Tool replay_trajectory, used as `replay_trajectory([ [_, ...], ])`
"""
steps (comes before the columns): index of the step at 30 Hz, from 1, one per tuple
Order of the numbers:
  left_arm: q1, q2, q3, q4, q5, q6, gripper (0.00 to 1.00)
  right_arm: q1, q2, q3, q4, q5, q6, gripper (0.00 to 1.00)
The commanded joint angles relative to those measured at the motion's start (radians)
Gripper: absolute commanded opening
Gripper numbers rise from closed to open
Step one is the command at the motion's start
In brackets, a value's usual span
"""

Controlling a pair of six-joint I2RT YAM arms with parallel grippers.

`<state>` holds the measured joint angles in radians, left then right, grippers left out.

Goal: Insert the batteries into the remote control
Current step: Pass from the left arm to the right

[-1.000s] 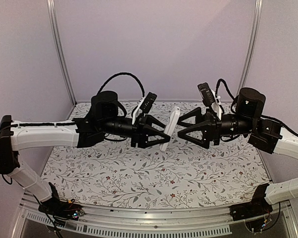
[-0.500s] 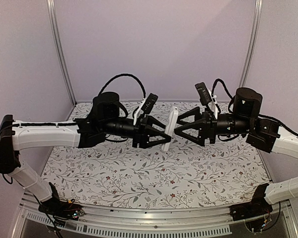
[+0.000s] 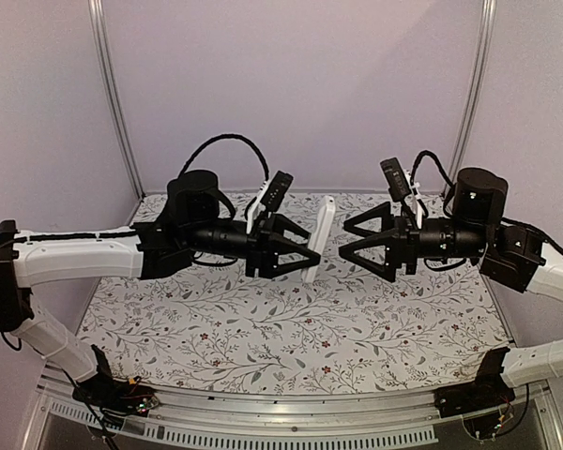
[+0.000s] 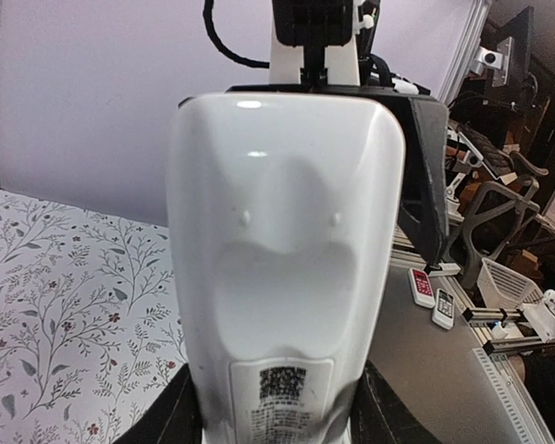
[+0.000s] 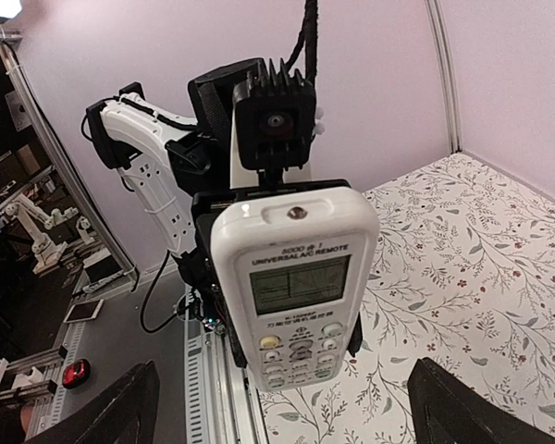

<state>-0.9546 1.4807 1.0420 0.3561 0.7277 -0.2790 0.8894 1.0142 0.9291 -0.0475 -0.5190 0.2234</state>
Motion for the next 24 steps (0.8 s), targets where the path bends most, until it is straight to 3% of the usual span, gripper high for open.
replay_trajectory([
  [1,-0.007,-0.008,0.011,-0.018,0.020,0.014,0.31,0.002,0.001,0.012,-0.046,0.053,-0.009,0.98],
  [10,-0.050,0.040,0.041,0.034,0.061,-0.009,0.31,0.003,0.087,0.061,0.031,-0.040,0.015,0.95],
  [13,-0.059,0.054,0.050,0.040,0.067,-0.017,0.31,0.003,0.103,0.066,0.052,-0.062,0.023,0.88],
  [24,-0.046,0.045,0.017,0.080,0.046,-0.026,0.31,0.003,0.107,0.055,0.091,-0.094,0.055,0.45],
])
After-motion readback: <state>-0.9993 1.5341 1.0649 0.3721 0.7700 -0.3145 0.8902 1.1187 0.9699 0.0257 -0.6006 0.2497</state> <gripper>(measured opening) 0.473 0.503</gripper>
